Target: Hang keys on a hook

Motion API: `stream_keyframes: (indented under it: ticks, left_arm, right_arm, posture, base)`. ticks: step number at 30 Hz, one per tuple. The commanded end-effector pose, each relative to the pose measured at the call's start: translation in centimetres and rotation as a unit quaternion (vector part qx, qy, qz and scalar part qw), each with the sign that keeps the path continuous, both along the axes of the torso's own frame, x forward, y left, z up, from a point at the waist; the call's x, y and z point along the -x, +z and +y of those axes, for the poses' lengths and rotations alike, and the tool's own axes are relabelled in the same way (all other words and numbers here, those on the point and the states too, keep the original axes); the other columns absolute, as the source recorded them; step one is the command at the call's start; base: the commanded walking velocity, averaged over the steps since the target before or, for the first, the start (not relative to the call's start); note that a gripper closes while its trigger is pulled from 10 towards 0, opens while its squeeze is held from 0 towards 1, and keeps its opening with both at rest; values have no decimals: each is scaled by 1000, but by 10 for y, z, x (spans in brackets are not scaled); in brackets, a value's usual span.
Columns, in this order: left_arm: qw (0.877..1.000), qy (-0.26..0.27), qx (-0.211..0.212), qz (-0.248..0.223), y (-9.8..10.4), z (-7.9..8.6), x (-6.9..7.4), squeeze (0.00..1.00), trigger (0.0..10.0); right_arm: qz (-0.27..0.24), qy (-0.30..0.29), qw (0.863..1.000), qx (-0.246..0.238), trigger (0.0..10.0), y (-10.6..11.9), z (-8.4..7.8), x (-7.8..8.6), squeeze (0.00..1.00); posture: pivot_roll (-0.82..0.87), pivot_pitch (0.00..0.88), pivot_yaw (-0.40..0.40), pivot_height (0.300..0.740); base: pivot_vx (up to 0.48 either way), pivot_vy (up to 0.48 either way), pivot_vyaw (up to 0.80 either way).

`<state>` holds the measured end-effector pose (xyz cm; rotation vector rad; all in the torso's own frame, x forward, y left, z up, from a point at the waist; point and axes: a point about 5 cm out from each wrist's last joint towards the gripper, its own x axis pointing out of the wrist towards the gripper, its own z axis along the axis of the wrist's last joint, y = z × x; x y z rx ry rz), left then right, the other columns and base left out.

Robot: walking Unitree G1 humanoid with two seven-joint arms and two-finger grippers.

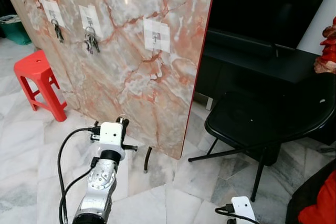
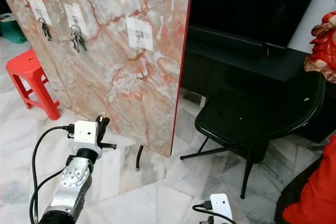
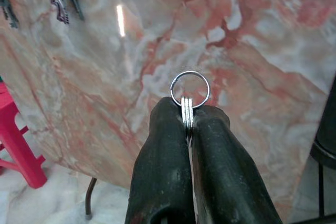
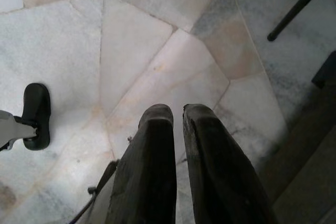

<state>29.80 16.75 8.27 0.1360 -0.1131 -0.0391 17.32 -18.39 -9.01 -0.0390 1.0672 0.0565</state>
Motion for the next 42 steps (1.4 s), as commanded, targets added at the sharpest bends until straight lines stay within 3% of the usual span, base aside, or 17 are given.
stream_keyframes:
  ticks: [1, 42]
  left_arm:
    - [1000, 1, 5, -3, 4, 3, -2, 0, 10000]
    - [1000, -8, 3, -5, 10, 2, -2, 0, 10000]
  right_arm:
    - [-2, -7, 1000, -1, 10000, 1, -1, -1, 0]
    - [-2, 20, 1000, 10, 10000, 1, -1, -3, 0]
  posture:
    - [36, 0, -55, 740]
    - [35, 0, -52, 740]
  base:
    - [277, 0, 0]
    - [298, 0, 71]
